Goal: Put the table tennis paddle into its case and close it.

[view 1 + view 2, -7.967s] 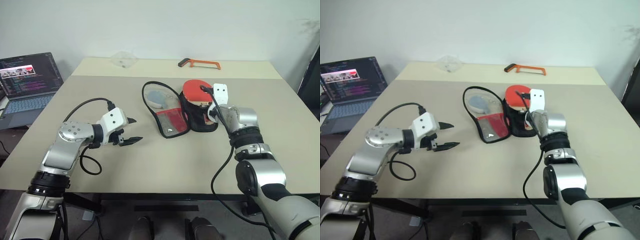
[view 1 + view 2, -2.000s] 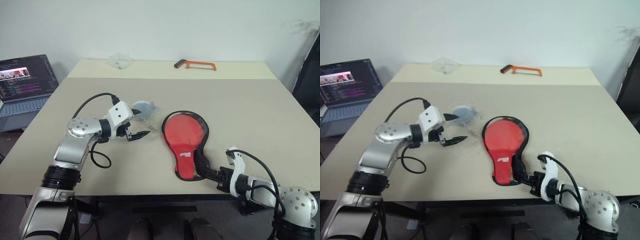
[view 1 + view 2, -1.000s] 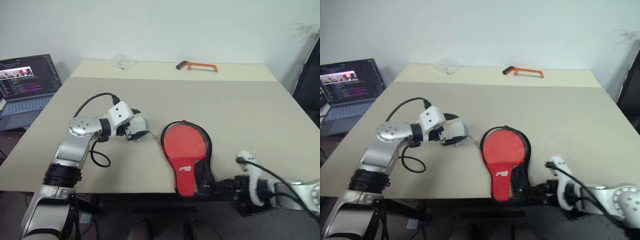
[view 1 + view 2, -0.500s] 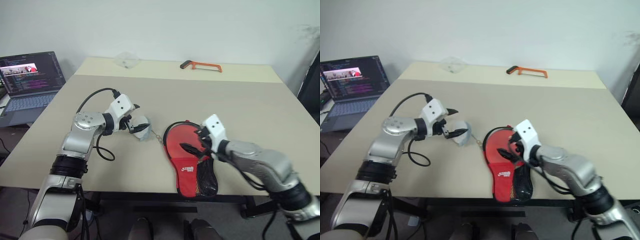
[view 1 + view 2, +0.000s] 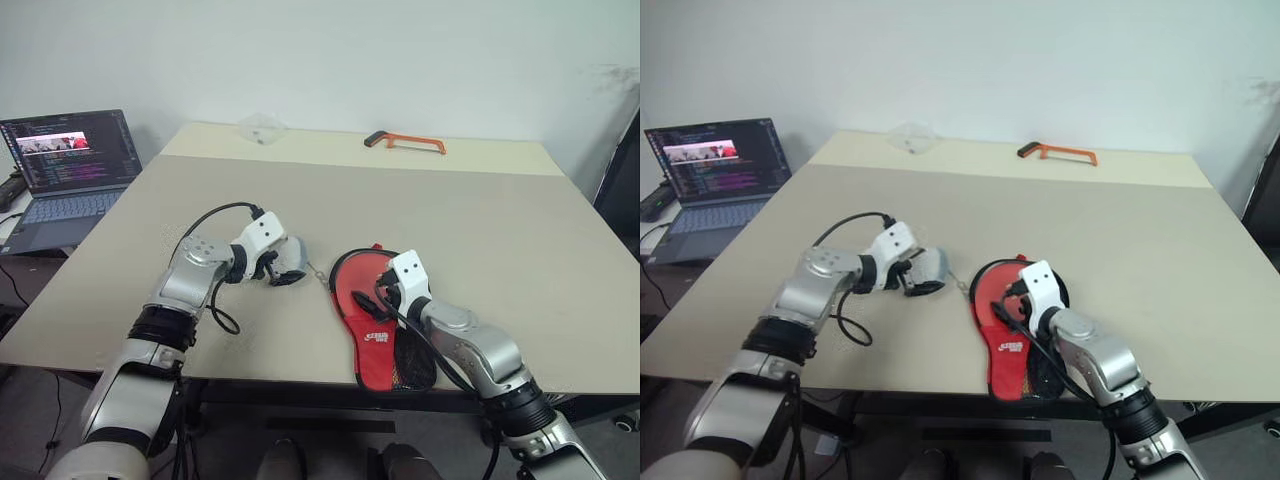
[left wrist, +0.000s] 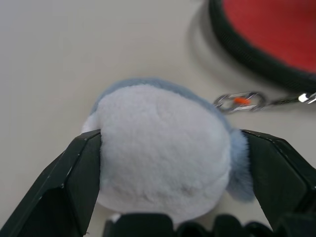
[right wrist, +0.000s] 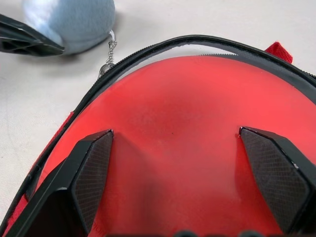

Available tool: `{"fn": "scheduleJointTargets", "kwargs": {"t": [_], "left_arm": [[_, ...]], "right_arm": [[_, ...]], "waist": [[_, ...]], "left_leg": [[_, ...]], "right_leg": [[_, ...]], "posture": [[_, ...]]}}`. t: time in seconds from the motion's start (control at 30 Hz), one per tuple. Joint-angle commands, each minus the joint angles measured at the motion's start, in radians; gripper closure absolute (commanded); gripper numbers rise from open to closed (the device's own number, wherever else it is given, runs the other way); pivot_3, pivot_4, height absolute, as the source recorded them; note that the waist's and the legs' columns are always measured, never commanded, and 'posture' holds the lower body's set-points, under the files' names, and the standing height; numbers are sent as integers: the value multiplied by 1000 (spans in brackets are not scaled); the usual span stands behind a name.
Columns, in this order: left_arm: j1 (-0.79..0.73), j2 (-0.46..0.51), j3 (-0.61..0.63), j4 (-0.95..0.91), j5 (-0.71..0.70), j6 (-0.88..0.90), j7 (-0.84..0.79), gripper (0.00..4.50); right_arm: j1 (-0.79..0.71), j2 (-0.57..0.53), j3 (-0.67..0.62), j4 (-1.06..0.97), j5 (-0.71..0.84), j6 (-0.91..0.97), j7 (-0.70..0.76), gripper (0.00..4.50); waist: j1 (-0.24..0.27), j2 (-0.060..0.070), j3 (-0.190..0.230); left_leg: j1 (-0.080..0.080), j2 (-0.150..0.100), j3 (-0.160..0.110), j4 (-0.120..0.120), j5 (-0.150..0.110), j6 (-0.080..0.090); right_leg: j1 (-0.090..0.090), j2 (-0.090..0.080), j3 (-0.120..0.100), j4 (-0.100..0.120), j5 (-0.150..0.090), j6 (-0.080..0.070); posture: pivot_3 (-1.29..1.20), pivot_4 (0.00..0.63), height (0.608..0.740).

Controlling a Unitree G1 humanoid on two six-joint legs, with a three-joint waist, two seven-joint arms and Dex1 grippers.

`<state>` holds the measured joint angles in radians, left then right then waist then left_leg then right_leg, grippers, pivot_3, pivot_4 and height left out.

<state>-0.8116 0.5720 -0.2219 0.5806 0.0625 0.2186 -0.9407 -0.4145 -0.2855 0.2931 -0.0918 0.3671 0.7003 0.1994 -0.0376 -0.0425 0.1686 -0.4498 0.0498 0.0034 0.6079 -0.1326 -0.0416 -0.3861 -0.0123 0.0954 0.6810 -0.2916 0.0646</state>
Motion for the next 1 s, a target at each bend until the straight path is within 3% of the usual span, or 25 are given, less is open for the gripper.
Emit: {"fn": "scheduleJointTargets", "kwargs": {"t": [0.03,0.2,0.23,0.3,0.53,0.67,1.0], "left_arm": [[-69,-51,-35,143,69,-63,72,0],[-141,-117,-58,309,129,-115,132,0],[-149,-124,-67,331,143,-128,138,180],[-158,-133,-88,363,171,-161,140,629],[-251,-183,-112,512,239,-241,223,2994],[-367,-219,-170,649,335,-322,328,3787],[-531,-367,-216,788,466,-307,618,3854]], "right_arm": [[16,15,-5,42,-29,56,21,21],[1,38,-34,48,-61,73,29,21],[-1,43,-44,47,-63,79,27,3],[-3,52,-57,46,-71,92,23,0],[-2,36,-28,69,-120,209,32,0],[-10,27,12,86,-144,239,67,0],[10,10,40,23,-150,295,123,0]], "waist": [[2,-1,-1],[4,-1,-2],[4,-1,-3],[4,-1,-5],[7,-1,-10],[8,-1,-14],[6,-1,-14]], "left_leg": [[0,0,0,0,0,0],[0,0,0,0,0,0],[0,0,0,0,0,0],[0,-1,0,0,0,0],[0,-1,0,0,0,0],[2,-2,0,0,-2,-3],[-2,-3,1,-2,-1,-1]], "right_leg": [[0,0,0,0,0,0],[0,0,0,0,0,0],[0,0,0,0,0,0],[0,0,0,0,0,0],[0,-1,-1,0,0,1],[-2,-3,-2,-1,0,1],[-2,-2,-2,-1,0,6]], "posture": [[0,150,740],[0,150,740],[0,150,740],[0,150,740],[0,150,740],[0,150,740],[0,150,740]]}}
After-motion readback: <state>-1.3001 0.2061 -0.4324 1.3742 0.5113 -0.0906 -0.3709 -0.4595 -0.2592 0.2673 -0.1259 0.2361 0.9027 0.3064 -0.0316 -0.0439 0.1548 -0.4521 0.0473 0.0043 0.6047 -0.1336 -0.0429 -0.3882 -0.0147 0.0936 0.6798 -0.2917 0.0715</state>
